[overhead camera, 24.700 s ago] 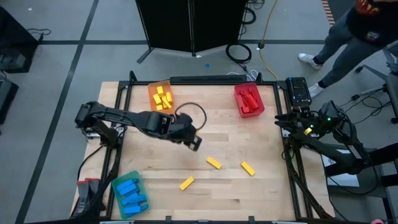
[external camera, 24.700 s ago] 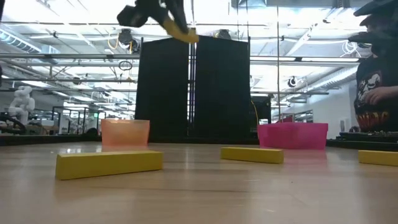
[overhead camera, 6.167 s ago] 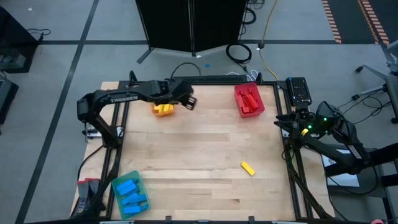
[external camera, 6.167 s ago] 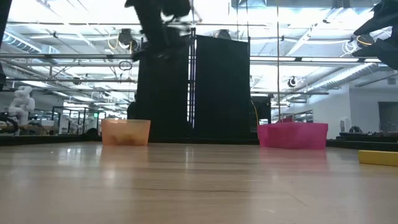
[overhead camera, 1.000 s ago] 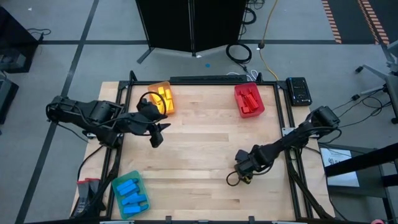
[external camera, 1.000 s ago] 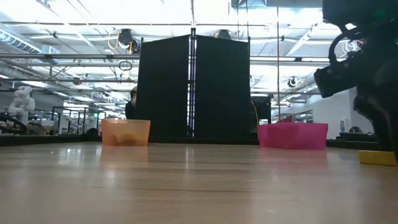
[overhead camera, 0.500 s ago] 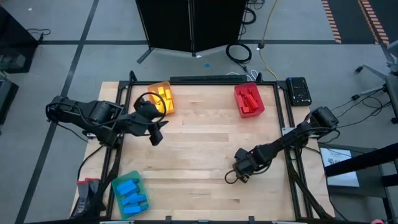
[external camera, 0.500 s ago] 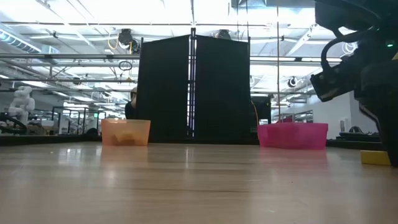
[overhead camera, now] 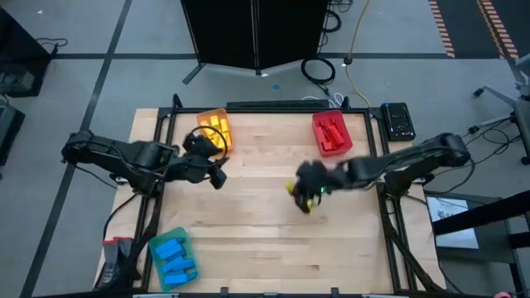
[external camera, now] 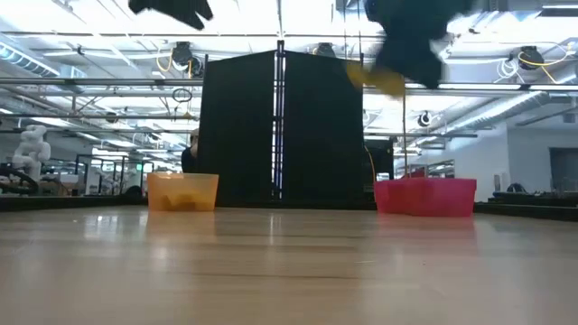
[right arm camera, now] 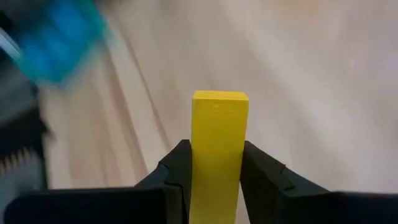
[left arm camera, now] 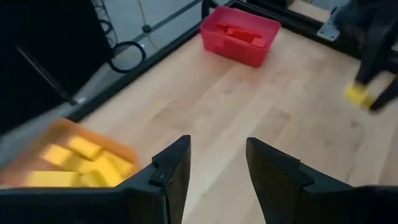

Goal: Sort blocks
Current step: Put the yellow block into the orange transparent bin

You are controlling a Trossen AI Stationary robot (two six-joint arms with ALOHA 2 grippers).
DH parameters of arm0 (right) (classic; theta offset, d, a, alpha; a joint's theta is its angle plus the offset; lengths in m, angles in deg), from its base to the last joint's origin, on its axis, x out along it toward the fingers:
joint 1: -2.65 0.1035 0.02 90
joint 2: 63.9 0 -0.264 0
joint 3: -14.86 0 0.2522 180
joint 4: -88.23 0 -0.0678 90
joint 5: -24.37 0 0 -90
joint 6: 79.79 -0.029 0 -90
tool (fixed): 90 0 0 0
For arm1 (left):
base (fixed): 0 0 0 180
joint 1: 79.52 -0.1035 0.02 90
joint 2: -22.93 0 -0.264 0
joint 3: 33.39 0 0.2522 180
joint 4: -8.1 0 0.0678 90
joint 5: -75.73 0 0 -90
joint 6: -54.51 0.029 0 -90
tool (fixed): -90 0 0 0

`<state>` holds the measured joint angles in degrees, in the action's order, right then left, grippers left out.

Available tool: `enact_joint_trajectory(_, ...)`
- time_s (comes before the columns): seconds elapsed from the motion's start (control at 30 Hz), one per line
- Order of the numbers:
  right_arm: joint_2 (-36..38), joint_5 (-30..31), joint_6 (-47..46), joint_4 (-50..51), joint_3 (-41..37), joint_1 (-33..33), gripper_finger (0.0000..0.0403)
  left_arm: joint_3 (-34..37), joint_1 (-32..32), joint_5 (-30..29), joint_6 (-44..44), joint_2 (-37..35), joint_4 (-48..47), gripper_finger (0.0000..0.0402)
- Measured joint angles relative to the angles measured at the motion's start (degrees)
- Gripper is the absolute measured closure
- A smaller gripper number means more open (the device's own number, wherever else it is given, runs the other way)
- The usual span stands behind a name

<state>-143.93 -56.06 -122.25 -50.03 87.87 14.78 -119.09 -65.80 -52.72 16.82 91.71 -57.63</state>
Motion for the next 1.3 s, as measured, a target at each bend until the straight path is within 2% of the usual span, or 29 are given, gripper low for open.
enact_joint_trajectory(0.13,4.17,1.05,11.87,-9.01,5.70,-4.43,0.0319,8.03,-1.35,2.45,-0.56,0.05,13.49,0.0240)
enact_joint_trajectory(0.23,6.04,0.60,18.75,-13.39,9.60,-6.78,0.0319,13.37,-2.79,5.05,-0.39,-0.01,29.55,0.0240)
enact_joint_trajectory(0.4,6.45,0.36,26.33,-14.31,14.52,-8.56,0.0319,18.88,-4.75,13.04,4.83,-0.03,60.27,0.0240)
enact_joint_trajectory(0.5,6.02,-3.88,28.29,-19.55,15.07,-9.51,0.0319,20.12,-5.86,16.24,8.18,0.44,71.49,0.0240)
enact_joint_trajectory(0.87,1.54,-7.71,28.03,-29.58,15.09,-11.67,0.0319,20.19,-7.38,22.06,13.09,0.51,77.74,0.0240)
enact_joint_trajectory(1.0,-1.45,-10.13,26.65,-33.43,15.06,-12.54,0.0319,20.22,-7.38,22.15,14.15,0.62,78.27,0.0240)
enact_joint_trajectory(1.3,-3.15,-13.16,25.59,-37.08,15.08,-14.53,0.0319,20.19,-7.40,22.16,14.56,0.45,78.19,0.0240)
